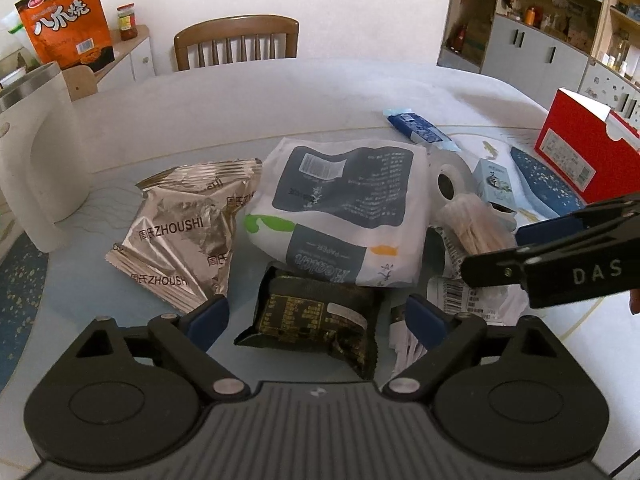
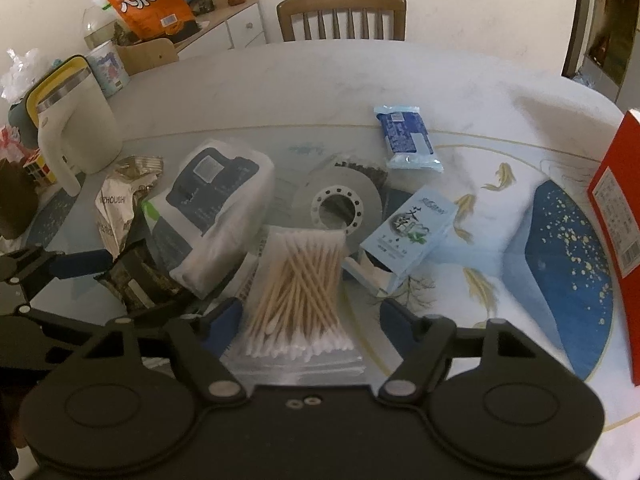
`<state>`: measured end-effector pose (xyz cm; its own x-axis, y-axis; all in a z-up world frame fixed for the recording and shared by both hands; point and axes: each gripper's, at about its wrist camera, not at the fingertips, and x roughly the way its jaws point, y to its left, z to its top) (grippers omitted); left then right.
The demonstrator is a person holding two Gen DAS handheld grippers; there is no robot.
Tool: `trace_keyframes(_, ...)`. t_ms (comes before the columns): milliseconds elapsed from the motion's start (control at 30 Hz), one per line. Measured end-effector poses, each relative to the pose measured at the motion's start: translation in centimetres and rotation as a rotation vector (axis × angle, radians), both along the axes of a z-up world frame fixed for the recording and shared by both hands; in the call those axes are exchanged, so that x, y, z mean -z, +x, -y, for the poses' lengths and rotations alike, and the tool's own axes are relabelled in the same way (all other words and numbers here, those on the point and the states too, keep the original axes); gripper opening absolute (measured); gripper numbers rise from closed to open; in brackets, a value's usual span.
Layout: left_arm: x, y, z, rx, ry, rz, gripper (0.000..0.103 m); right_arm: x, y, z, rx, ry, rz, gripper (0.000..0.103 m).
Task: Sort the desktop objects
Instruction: 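Grasp the dark snack packet with the left tool while the right tool grasps the cotton swab bag, then carry both held items over the open red-and-white box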
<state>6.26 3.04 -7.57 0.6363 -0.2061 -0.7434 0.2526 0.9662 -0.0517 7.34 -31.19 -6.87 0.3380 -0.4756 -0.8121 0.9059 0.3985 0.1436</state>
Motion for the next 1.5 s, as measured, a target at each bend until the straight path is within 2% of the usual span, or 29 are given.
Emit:
trace_keyframes(133, 0.0, 0.1, -0.1, 0.006, -0.025, -0.010, 0.084, 0.1, 0.1, 0.2, -0.004, 0.001, 0.007, 0.065)
trace_keyframes(233, -0.1, 0.1, -0.2, 0.008, -0.048, -0.022, 0.075, 0.1, 0.1, 0.2, -0.011, 0.008, 0.014, 0.054)
trace_keyframes(333, -0.3, 0.2, -0.3, 0.003, -0.065, -0.037, 0.069, 0.1, 0.2, 0.1, 0.003, 0.009, 0.015, 0.050)
trace_keyframes(433, -0.3, 0.2, -0.3, 0.002, -0.071, -0.044, 0.057, 0.0, 0.3, 0.0, 0.004, 0.002, 0.011, 0.043)
trace_keyframes(567, -0.3, 0.1, -0.4, -0.008, -0.089, -0.050, 0.056, -0.3, 0.4, -0.2, 0.022, -0.012, 0.005, 0.036)
trace_keyframes(767, -0.6, -0.3, -0.5, -0.013, -0.105, -0.051, 0.054, -0.7, 0.1, -0.5, 0.054, -0.030, 0.003, 0.032)
trace_keyframes(1233, -2.7, -1.2, 0.3, -0.002, -0.131, -0.028, 0.054, -1.6, -1.2, -1.8, 0.137, -0.035, 0.012, 0.031)
trace_keyframes(1500, -4.2, -1.5, 1.7, 0.015, -0.133, -0.005, 0.054, -3.2, -2.8, -2.7, 0.196, -0.041, 0.029, 0.031)
